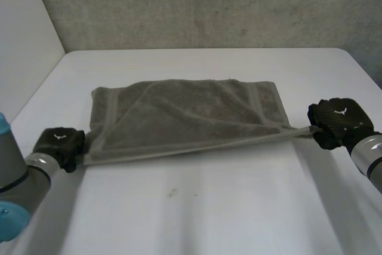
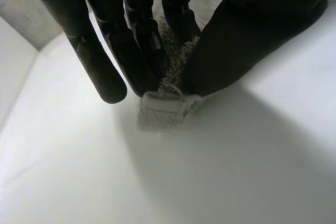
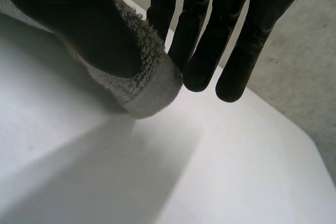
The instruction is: Fold the towel.
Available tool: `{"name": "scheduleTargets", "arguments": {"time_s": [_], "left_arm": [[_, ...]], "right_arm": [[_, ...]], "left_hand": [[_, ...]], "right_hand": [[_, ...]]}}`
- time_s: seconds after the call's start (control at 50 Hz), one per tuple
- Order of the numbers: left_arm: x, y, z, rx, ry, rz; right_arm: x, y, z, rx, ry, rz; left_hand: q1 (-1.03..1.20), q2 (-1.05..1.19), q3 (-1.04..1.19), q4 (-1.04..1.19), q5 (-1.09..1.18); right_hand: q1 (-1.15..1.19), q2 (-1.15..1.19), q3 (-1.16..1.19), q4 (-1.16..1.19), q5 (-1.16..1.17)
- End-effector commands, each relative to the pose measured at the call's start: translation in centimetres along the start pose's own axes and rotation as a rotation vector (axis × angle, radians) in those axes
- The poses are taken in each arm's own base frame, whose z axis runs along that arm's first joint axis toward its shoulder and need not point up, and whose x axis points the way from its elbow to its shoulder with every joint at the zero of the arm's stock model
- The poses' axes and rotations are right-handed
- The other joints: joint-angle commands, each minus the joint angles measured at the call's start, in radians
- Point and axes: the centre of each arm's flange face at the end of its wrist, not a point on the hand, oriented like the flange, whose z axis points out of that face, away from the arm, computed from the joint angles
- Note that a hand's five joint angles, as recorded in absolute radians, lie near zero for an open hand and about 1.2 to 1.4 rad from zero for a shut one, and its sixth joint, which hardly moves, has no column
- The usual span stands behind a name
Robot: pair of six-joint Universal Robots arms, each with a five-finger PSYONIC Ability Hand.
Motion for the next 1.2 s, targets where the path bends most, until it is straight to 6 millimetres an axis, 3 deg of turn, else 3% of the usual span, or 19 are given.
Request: {"name": "scheduleTargets", "arguments": {"time_s": [0.02, 0.16, 0.32, 0.5, 0.58, 0.62, 0.7, 0.72, 0.76, 0.8, 1.02, 1.04, 1.08, 1.1, 1.12, 1.14, 1.16, 1.18, 1.2], "left_arm": [[-1.3, -2.8, -3.5, 0.047, -0.027, 0.0], [-1.5, -4.2, -8.5, -0.025, 0.018, -0.003], [-1.2, -4.2, -11.5, -0.091, 0.052, 0.013], [-1.4, -4.4, -11.3, -0.092, 0.056, 0.102], [-0.9, -3.4, -8.3, -0.119, 0.081, 0.12], [-0.5, -3.4, -7.1, -0.111, 0.089, 0.127], [0.4, -3.6, -3.1, -0.073, 0.104, 0.151], [0.4, -3.6, -3.0, -0.073, 0.104, 0.151], [0.7, -4.3, -0.5, -0.037, 0.099, 0.159], [0.6, -4.7, 0.8, -0.018, 0.093, 0.16], [-0.1, -8.5, 8.0, 0.127, 0.026, 0.165], [-0.1, -8.5, 8.0, 0.127, 0.026, 0.165], [-1.1, -11.6, 9.1, 0.228, -0.022, 0.161], [-1.1, -11.6, 9.1, 0.228, -0.022, 0.161], [-1.7, -14.0, 9.1, 0.305, -0.051, 0.16], [-2.4, -16.9, 8.7, 0.404, -0.09, 0.152], [-2.4, -16.9, 8.7, 0.405, -0.091, 0.152], [-3.3, -20.1, 8.0, 0.521, -0.138, 0.143], [-3.3, -20.1, 8.0, 0.522, -0.139, 0.143]], "right_arm": [[0.6, -3.3, -2.5, -0.017, -0.013, -0.089], [1.9, -3.8, -5.5, -0.156, -0.02, -0.261], [2.5, -4.6, -9.3, -0.298, -0.06, -0.376], [3.1, -4.5, -9.4, -0.319, -0.071, -0.395], [3.2, -3.1, -7.5, -0.323, -0.087, -0.374], [3.8, -1.5, -5.3, -0.329, -0.082, -0.353], [3.3, -1.0, -3.4, -0.304, -0.084, -0.314], [3.1, -0.9, -2.4, -0.289, -0.078, -0.295], [2.9, -0.6, -1.3, -0.286, -0.067, -0.283], [2.6, 0.0, 0.8, -0.285, -0.035, -0.302], [2.7, -0.3, 6.4, -0.196, 0.069, -0.376], [2.7, -1.2, 7.3, -0.147, 0.085, -0.389], [3.0, -2.5, 8.3, -0.087, 0.118, -0.408], [3.8, -4.5, 9.2, -0.006, 0.172, -0.429], [5.2, -7.2, 9.8, 0.089, 0.251, -0.446], [5.2, -7.3, 9.8, 0.09, 0.252, -0.446], [6.6, -10.4, 10.0, 0.198, 0.336, -0.46], [6.6, -10.4, 10.0, 0.199, 0.336, -0.46], [8.0, -14.1, 9.5, 0.321, 0.423, -0.463]], "left_hand": [[0.224, 0.182, 0.184, 0.183, 0.197], [0.224, 0.182, 0.184, 0.183, 0.197], [0.224, 0.182, 0.184, 0.183, 0.197], [0.224, 0.182, 0.184, 0.183, 0.197], [0.224, 0.182, 0.184, 0.183, 0.197], [0.224, 0.182, 0.184, 0.183, 0.197], [0.224, 0.182, 0.184, 0.183, 0.197], [0.224, 0.182, 0.184, 0.183, 0.197], [0.224, 0.182, 0.184, 0.183, 0.197], [0.224, 0.182, 0.184, 0.183, 0.197], [0.224, 0.182, 0.184, 0.183, 0.197], [0.224, 0.182, 0.184, 0.183, 0.197], [0.224, 0.182, 0.184, 0.183, 0.197], [0.224, 0.182, 0.184, 0.183, 0.197], [0.224, 0.182, 0.184, 0.183, 0.197], [0.224, 0.182, 0.184, 0.183, 0.197], [0.224, 0.182, 0.184, 0.183, 0.197], [0.224, 0.182, 0.184, 0.183, 0.197], [0.224, 0.182, 0.184, 0.183, 0.197]], "right_hand": [[0.443, 0.219, 0.21, 0.202, 0.236], [0.443, 0.219, 0.21, 0.202, 0.236], [0.443, 0.219, 0.21, 0.202, 0.236], [0.443, 0.219, 0.21, 0.202, 0.236], [0.443, 0.219, 0.21, 0.202, 0.236], [0.443, 0.219, 0.21, 0.202, 0.236], [0.443, 0.219, 0.21, 0.202, 0.236], [0.443, 0.219, 0.21, 0.202, 0.236], [0.443, 0.219, 0.21, 0.202, 0.236], [0.443, 0.219, 0.21, 0.202, 0.236], [0.443, 0.219, 0.21, 0.202, 0.236], [0.443, 0.219, 0.21, 0.202, 0.236], [0.443, 0.219, 0.21, 0.202, 0.236], [0.443, 0.219, 0.21, 0.202, 0.236], [0.443, 0.219, 0.21, 0.202, 0.236], [0.443, 0.219, 0.21, 0.202, 0.236], [0.443, 0.219, 0.21, 0.202, 0.236], [0.443, 0.219, 0.21, 0.202, 0.236], [0.443, 0.219, 0.21, 0.202, 0.236]]}}
